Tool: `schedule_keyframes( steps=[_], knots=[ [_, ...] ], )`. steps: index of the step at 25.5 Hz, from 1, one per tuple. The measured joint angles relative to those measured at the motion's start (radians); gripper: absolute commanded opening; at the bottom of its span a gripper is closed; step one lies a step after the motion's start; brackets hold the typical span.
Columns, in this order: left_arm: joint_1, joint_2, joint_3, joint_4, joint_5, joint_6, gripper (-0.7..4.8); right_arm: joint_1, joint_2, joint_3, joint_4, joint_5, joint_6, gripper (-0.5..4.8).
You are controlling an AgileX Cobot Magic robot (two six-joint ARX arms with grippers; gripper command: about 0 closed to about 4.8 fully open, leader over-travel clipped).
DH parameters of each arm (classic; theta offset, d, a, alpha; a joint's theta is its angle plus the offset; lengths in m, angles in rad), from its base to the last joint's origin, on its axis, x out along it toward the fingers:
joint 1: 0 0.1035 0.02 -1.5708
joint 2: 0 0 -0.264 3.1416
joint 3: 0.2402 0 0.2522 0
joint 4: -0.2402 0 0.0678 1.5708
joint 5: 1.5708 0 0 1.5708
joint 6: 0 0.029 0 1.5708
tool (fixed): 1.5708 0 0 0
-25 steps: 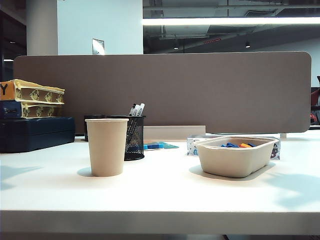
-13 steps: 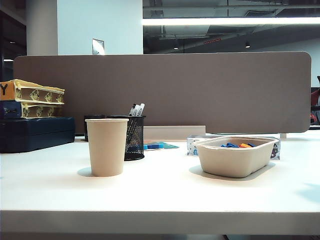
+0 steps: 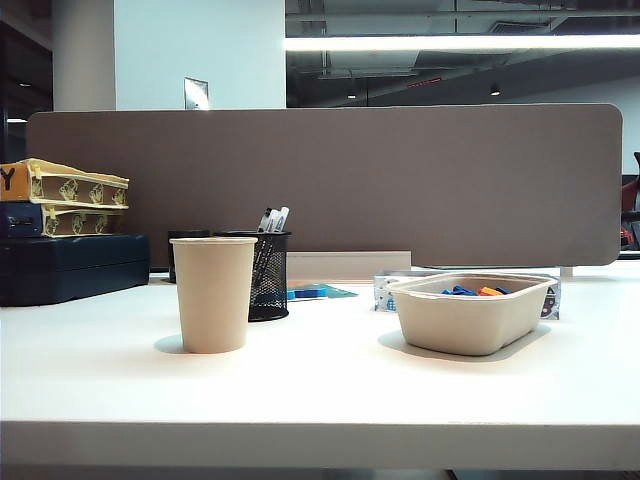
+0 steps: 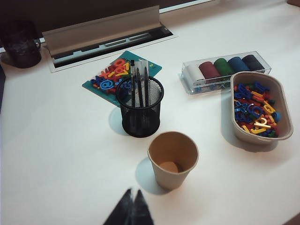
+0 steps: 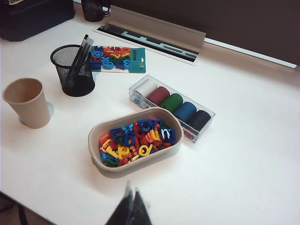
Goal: Pick up one pen and put it in the pen container.
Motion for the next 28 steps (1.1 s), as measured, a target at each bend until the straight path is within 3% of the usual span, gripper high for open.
schedule_keyframes(
  steps=[9,16,20,28],
  knots=[
    [0.000,-0.188,-0.238,0.097,-0.025,-0.070,-0.06,0.000,-0.148,-0.193,0.084,0.000,0.000,-0.03],
    [0.000,-0.261,-0.352,0.140,-0.064,-0.074,-0.06,0.000,-0.195,-0.292,0.188,0.000,0.000,-0.03],
    [0.000,-0.261,-0.363,0.159,-0.095,-0.092,-0.06,0.000,-0.194,-0.311,0.207,0.003,0.000,-0.03],
    [0.000,-0.262,-0.388,0.256,-0.129,-0.093,-0.06,0.000,-0.194,-0.311,0.211,0.109,0.002,-0.03]
  ],
)
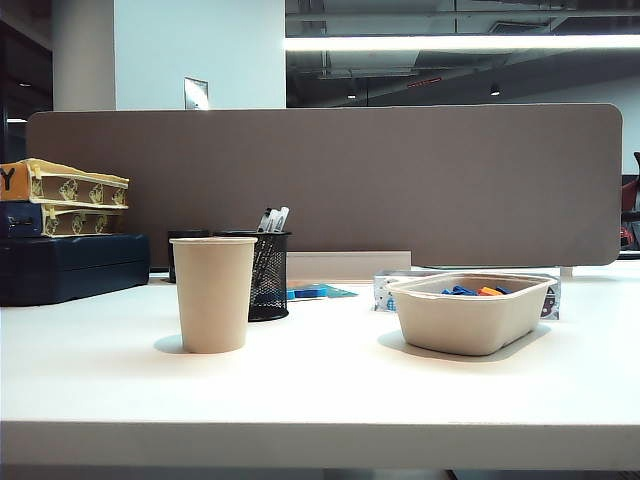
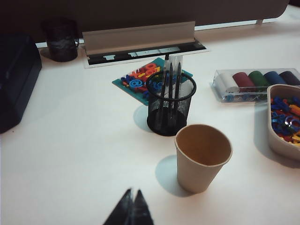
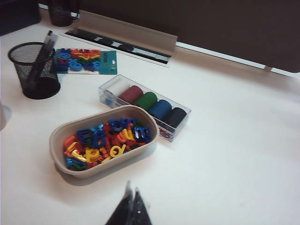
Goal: Pick up one pen and put it in the pen container.
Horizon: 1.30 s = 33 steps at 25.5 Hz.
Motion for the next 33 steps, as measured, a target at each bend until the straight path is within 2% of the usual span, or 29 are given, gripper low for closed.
schedule_keyframes(
  steps=[6,11,15,21,26,33],
  knots=[
    [0.000,0.000,-0.060,0.010,0.000,0.000,-0.06,0.000,-0.003,-0.035,0.038,0.049,0.014,-0.03],
    [0.000,-0.011,-0.092,0.035,-0.002,-0.004,-0.06,0.000,-0.035,-0.130,0.102,0.050,0.109,-0.03],
    [0.000,-0.021,-0.163,0.137,-0.031,-0.051,-0.06,0.000,-0.049,-0.214,0.172,0.079,0.143,-0.03],
    [0.000,-0.021,-0.203,0.157,-0.055,-0.084,-0.06,0.000,-0.049,-0.268,0.212,0.117,0.175,-0.03],
    [0.000,-0.021,-0.217,0.174,-0.106,-0.086,-0.06,0.000,-0.048,-0.293,0.261,0.174,0.178,-0.02],
    [0.000,-0.021,-0.225,0.184,-0.178,-0.068,-0.06,0.000,-0.049,-0.323,0.312,0.178,0.178,-0.02]
  ],
)
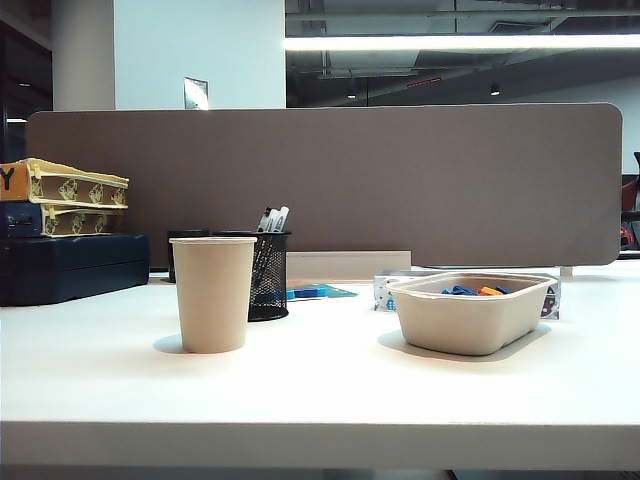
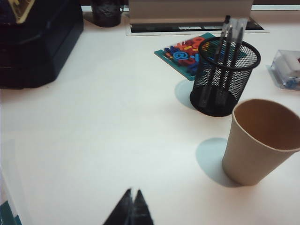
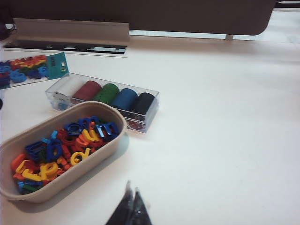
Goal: Pick up one pen and put it in the pen container.
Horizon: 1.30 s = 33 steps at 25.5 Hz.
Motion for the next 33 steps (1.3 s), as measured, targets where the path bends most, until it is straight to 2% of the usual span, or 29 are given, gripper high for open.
schedule_keyframes(
  steps=[5,14,21,29,33],
  knots=[
    [0.000,0.000,0.000,0.006,-0.004,0.000,-0.06,0.000,0.000,-0.013,0.013,-0.042,0.000,-0.01],
    [0.000,-0.002,0.000,0.005,-0.004,-0.024,-0.05,0.000,0.000,-0.013,0.032,-0.047,0.000,-0.01],
    [0.000,-0.045,-0.003,0.045,-0.003,-0.048,-0.06,0.000,-0.088,-0.013,0.030,0.028,0.001,-0.01],
    [0.000,-0.128,-0.055,0.051,-0.005,-0.052,-0.05,0.000,-0.192,-0.026,-0.047,0.047,0.001,-0.01],
    [0.000,-0.178,-0.080,0.059,-0.055,-0.122,-0.06,0.000,-0.210,-0.026,-0.051,0.047,0.026,-0.01]
  ],
)
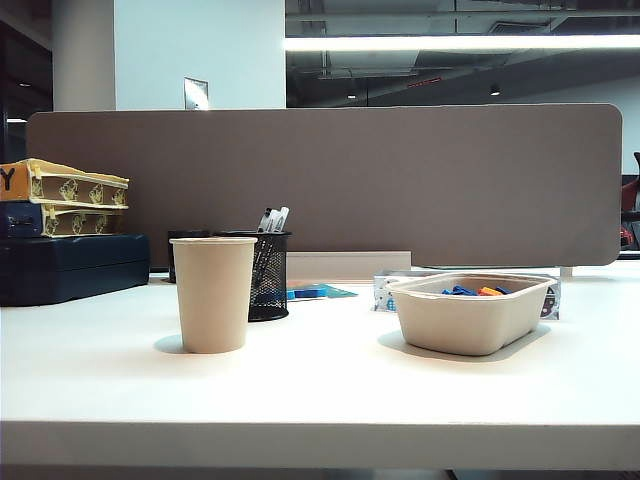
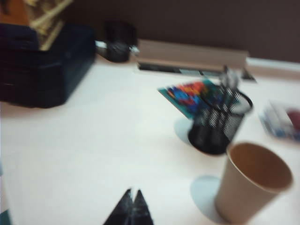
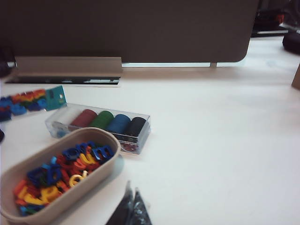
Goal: Pick up one pen and put it in the pen container.
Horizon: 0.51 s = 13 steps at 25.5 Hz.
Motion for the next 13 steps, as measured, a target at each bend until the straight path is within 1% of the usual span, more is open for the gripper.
schedule_keyframes(
  steps=[1,3,7,10,13],
  knots=[
    [0.000,-0.010,-0.019,0.004,-0.037,-0.026,-0.06,0.000,0.000,0.000,0.000,0.008,0.079,-0.01],
    [0.000,-0.016,-0.040,0.000,-0.055,-0.038,-0.06,0.000,-0.001,-0.013,0.023,0.044,0.139,-0.01],
    [0.000,-0.018,-0.061,0.049,-0.063,-0.039,-0.06,0.000,-0.001,-0.059,0.076,0.093,0.148,-0.01],
    [0.000,-0.018,-0.075,0.068,-0.074,-0.039,-0.05,0.000,-0.001,-0.099,0.120,0.104,0.148,-0.01],
    [0.000,-0.018,-0.082,0.074,-0.075,-0.038,-0.06,0.000,-0.001,-0.128,0.124,0.108,0.146,-0.01]
  ],
)
